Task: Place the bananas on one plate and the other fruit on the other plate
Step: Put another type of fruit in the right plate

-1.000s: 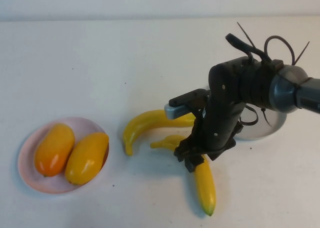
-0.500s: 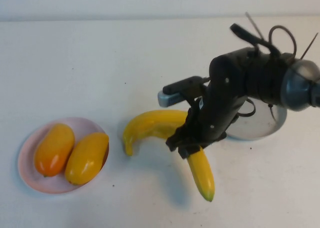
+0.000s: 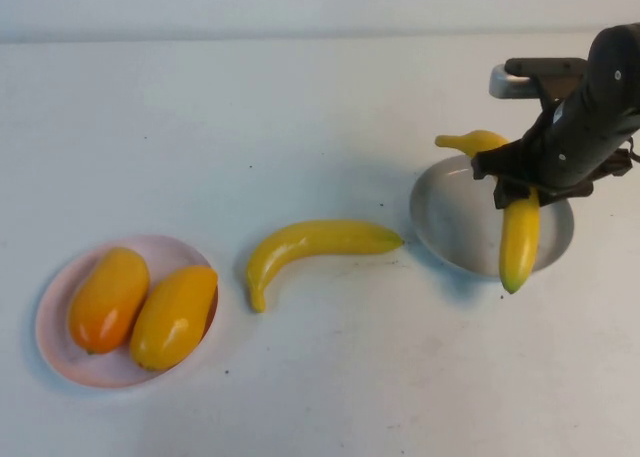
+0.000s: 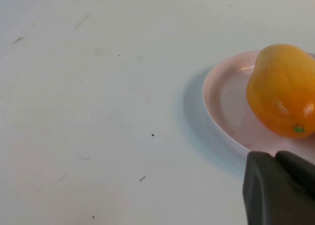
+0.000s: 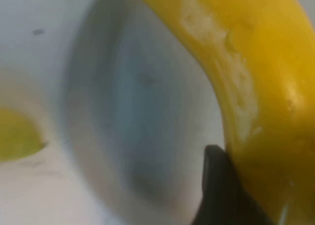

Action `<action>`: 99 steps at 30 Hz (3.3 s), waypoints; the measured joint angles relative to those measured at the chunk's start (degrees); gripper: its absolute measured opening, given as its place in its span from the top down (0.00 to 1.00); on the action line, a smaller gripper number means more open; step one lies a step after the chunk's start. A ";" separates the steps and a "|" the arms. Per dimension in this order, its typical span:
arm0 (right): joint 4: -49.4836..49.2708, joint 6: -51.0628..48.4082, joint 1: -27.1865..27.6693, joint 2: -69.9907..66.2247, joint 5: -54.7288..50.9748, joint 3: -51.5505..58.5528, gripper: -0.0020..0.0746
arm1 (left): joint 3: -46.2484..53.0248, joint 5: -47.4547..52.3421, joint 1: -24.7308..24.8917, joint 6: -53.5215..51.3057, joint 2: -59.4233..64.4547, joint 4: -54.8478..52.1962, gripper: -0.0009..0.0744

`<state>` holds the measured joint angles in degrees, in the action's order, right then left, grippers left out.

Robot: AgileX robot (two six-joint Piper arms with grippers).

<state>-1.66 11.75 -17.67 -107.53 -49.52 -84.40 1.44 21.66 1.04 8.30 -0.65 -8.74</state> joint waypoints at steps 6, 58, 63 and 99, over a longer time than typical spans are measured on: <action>-0.10 1.04 2.29 -5.63 0.93 -2.07 0.57 | 0.00 0.00 0.00 0.00 0.00 0.00 0.99; -15.73 -75.91 -13.55 -18.56 2.44 -17.08 0.35 | 0.00 0.00 0.00 0.00 0.00 0.00 0.99; -15.73 -76.01 -13.17 -20.13 2.33 -18.76 0.36 | 0.00 0.00 0.00 0.00 0.00 0.00 0.99; -3.76 8.48 -4.81 -1.91 1.93 0.08 0.57 | 0.00 0.00 0.00 0.08 0.00 0.00 0.99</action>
<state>-5.43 20.23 -22.48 -109.44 -47.59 -84.32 1.44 21.66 1.04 8.38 -0.65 -8.74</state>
